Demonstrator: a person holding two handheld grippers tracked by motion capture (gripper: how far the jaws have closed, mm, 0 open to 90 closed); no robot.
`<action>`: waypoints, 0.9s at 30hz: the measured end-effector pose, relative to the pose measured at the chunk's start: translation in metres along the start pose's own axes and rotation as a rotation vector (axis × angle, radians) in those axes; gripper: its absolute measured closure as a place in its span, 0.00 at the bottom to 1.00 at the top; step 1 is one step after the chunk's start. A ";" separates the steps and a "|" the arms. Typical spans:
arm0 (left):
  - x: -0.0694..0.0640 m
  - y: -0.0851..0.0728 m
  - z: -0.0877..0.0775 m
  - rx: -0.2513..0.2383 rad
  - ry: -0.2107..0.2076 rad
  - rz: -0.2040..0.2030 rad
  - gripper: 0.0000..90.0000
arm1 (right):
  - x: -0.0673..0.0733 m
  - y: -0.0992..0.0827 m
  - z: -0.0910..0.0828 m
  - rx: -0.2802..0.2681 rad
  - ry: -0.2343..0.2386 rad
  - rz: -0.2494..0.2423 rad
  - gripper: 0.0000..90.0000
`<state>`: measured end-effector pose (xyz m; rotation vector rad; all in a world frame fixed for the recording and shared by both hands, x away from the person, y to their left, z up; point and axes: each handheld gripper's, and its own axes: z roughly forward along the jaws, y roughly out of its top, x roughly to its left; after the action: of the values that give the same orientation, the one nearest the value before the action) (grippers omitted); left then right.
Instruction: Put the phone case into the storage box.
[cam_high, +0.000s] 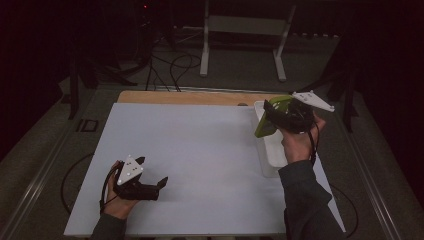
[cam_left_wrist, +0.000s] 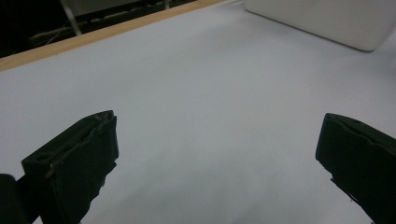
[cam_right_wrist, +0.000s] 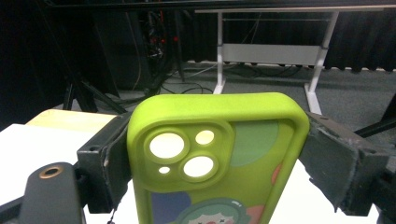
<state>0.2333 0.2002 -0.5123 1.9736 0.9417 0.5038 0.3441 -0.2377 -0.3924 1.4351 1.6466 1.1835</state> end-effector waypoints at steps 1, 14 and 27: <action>0.000 0.000 0.000 -0.002 0.001 0.002 0.00 | -0.001 0.000 0.000 0.000 -0.002 0.001 0.18; 0.005 -0.010 -0.008 -0.018 0.007 -0.007 0.00 | -0.005 0.003 0.001 -0.005 -0.020 0.002 0.18; 0.008 -0.017 -0.015 -0.021 0.014 -0.014 0.00 | -0.010 0.008 0.006 -0.005 -0.048 0.002 0.18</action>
<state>0.2219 0.2204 -0.5188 1.9464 0.9543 0.5178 0.3541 -0.2465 -0.3885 1.4516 1.6089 1.1447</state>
